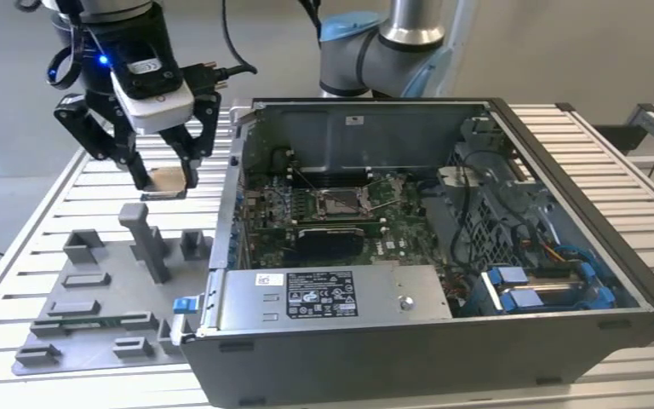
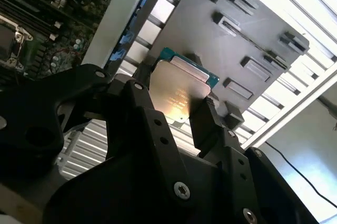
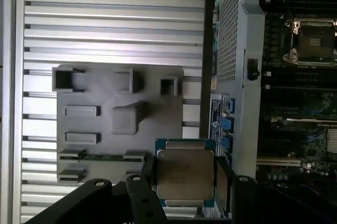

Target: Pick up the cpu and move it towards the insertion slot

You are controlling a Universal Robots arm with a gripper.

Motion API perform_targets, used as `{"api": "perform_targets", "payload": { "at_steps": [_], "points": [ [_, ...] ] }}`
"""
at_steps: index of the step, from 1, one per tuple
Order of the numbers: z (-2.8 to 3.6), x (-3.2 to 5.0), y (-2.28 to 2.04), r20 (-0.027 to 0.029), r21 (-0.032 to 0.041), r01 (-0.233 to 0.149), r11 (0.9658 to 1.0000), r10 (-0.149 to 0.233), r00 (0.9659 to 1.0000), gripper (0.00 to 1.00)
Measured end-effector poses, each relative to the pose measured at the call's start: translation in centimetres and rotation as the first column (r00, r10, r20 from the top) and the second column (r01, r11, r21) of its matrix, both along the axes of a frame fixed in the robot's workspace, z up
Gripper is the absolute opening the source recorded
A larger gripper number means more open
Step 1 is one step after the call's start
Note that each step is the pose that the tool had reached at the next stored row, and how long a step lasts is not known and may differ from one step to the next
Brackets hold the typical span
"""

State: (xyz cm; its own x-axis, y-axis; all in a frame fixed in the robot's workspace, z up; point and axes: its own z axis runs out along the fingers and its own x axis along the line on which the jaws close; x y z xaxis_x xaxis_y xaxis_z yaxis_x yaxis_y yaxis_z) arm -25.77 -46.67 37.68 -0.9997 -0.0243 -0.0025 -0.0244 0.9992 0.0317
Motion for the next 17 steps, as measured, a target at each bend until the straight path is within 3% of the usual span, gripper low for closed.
{"api": "perform_targets", "payload": {
  "at_steps": [12, 17],
  "points": [
    [0.0, 3.74, 0.0, 0.0, 0.0, 0.0, 1.0, 0.0, 1.0, 0.0],
    [0.0, 5.88, 0.0, 0.0, 0.0, 0.0, 1.0, 0.0, 1.0, 0.0]
  ]
}}
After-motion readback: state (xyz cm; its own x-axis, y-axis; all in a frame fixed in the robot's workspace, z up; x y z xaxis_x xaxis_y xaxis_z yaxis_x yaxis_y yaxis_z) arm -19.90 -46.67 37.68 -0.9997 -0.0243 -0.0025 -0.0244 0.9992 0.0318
